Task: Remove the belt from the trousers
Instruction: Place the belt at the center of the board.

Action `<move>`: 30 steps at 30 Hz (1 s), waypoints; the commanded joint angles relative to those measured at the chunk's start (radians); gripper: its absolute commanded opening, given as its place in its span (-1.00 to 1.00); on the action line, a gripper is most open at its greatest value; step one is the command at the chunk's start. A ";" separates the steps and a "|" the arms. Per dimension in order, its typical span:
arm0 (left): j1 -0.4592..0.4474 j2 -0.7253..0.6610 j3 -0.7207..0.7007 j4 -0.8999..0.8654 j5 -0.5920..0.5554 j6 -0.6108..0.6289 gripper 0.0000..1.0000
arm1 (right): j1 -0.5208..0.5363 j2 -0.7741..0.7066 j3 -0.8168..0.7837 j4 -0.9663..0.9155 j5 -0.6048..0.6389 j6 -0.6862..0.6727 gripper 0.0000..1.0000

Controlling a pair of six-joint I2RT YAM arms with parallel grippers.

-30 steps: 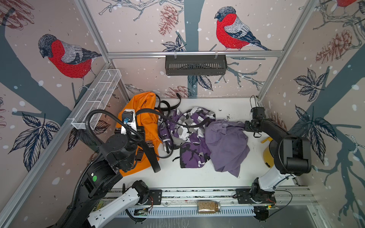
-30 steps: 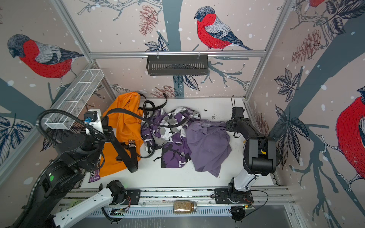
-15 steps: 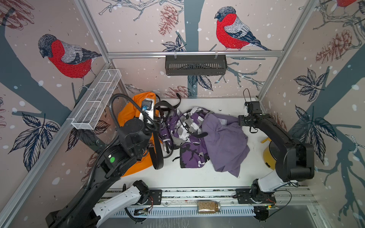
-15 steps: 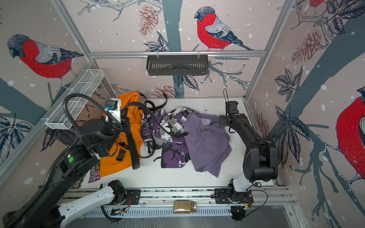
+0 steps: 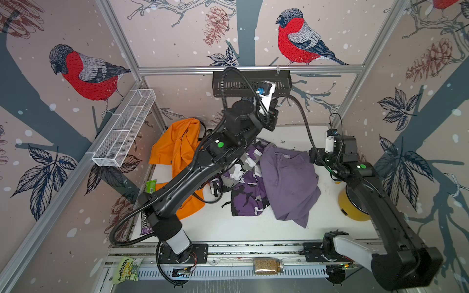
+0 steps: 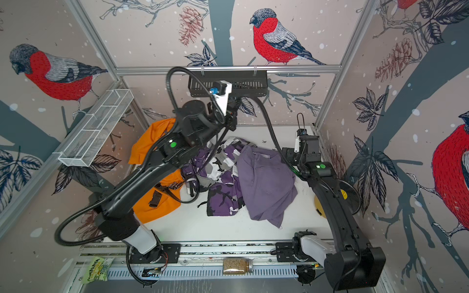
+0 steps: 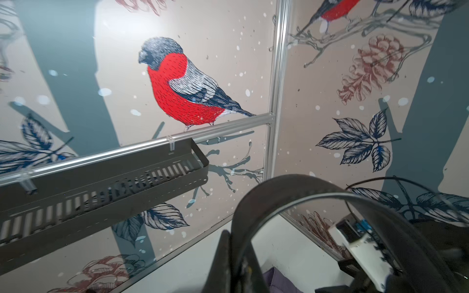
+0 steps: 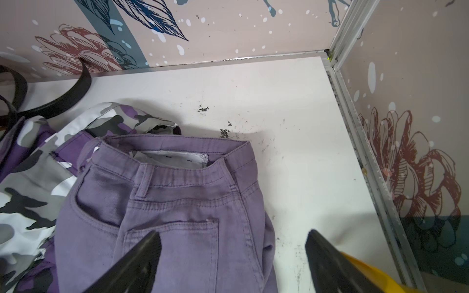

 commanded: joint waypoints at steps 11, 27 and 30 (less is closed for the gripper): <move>0.016 0.648 0.454 -0.065 0.002 -0.105 -1.00 | -0.137 -0.172 -0.007 -0.065 -0.002 0.040 0.95; 0.096 0.812 0.365 -0.229 0.000 -0.136 0.41 | -0.187 -0.147 0.010 -0.005 -0.050 0.036 0.99; 0.094 0.698 0.258 -0.271 0.037 -0.169 1.00 | -0.184 -0.148 -0.051 0.057 -0.100 0.033 0.99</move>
